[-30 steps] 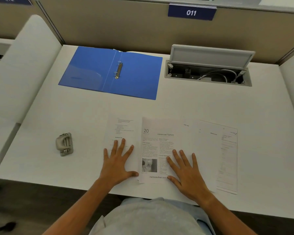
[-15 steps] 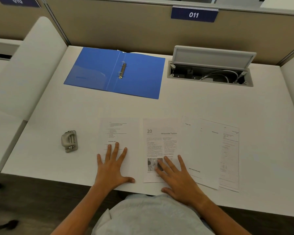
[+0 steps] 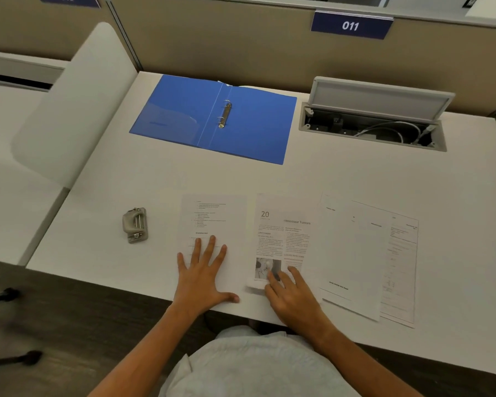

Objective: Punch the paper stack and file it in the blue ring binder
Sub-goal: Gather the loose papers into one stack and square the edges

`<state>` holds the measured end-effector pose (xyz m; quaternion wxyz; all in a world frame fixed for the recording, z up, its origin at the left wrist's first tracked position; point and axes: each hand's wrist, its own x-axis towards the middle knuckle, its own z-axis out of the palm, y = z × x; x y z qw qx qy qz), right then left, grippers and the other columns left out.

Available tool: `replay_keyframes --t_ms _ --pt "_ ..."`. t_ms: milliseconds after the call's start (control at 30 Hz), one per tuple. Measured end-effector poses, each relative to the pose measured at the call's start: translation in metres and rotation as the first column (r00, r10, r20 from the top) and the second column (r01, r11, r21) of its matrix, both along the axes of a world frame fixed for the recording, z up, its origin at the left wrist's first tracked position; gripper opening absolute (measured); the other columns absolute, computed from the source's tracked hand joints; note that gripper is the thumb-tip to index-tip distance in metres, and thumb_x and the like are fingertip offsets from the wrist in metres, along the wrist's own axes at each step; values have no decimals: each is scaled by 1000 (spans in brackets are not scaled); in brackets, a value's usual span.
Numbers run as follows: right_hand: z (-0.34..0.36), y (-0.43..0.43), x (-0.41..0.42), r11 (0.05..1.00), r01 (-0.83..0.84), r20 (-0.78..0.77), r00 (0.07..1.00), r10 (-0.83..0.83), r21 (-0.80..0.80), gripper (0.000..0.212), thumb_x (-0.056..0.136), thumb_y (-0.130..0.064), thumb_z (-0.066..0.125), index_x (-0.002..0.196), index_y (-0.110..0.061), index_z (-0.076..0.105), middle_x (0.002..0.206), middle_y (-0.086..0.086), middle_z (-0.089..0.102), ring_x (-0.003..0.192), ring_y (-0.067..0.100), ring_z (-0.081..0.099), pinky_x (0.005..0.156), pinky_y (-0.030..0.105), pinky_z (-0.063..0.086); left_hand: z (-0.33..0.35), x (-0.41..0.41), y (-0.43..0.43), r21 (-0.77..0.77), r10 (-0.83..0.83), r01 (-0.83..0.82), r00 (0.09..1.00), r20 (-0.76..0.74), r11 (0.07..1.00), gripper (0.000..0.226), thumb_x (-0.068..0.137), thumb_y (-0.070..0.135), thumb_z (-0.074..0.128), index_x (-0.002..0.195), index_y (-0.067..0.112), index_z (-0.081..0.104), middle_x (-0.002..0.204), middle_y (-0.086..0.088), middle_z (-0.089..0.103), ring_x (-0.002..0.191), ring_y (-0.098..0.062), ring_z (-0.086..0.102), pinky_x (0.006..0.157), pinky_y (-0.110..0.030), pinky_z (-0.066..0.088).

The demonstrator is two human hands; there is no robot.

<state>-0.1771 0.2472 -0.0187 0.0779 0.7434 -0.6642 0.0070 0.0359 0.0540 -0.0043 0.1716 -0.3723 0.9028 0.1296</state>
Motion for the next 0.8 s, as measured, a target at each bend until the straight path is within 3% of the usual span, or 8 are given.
replay_keyframes --t_ms 133,200,300,367,467,567,667,800 --pt "7 -17 3 981 146 70 988 -138 -124 8 100 -13 67 103 -10 74 117 16 80 99 33 77 97 53 56 3 -15 6 10 -29 29 999 -40 1000 140 57 109 37 168 34 -6 176 -3 -23 161 -37 -21 123 -78 2" --pt "8 -23 7 974 142 98 987 -127 -175 16 103 -12 58 101 -11 73 116 16 80 96 32 77 91 50 58 4 -27 7 27 -41 43 997 -58 999 140 58 109 35 168 32 -2 177 -3 -17 162 -37 -17 122 -77 1" --pt "1 -26 12 983 63 98 994 -47 -171 20 108 -15 50 106 -12 69 118 14 78 101 31 75 94 50 58 11 -41 5 29 -55 59 991 -126 998 127 69 103 38 169 29 10 179 -1 7 165 -31 6 123 -70 18" --pt "-3 -24 15 991 26 96 995 -13 -129 10 105 -14 60 111 -13 67 122 13 77 107 31 74 101 51 56 16 -41 0 38 -39 50 972 -233 998 103 86 83 50 168 29 19 175 0 26 161 -26 26 121 -59 34" --pt "0 -22 18 992 -24 99 994 37 -124 15 98 -14 72 112 -13 68 126 13 76 111 31 75 101 50 57 16 -34 -8 83 -6 32 955 -296 996 81 96 45 66 165 28 28 170 0 36 157 -25 35 118 -54 43" --pt "5 -20 22 988 -66 71 995 76 -137 14 99 -13 70 113 -13 68 130 13 75 113 31 74 100 50 58 15 -32 -7 92 12 19 945 -326 996 62 103 31 60 162 28 37 167 1 41 155 -23 39 116 -53 46" --pt "4 -20 24 988 -101 43 993 107 -121 16 101 -12 66 117 -13 66 134 14 73 116 31 72 103 51 56 24 -40 -4 137 92 -44 927 -363 990 50 111 33 47 160 31 41 164 0 47 152 -21 44 115 -46 47" --pt "4 -17 22 985 -150 65 986 155 -82 19 99 -15 70 118 -14 66 136 13 72 120 30 71 105 50 55 23 -44 0 133 62 -17 938 -340 991 64 104 63 41 162 35 36 168 5 41 156 -19 37 118 -44 43"
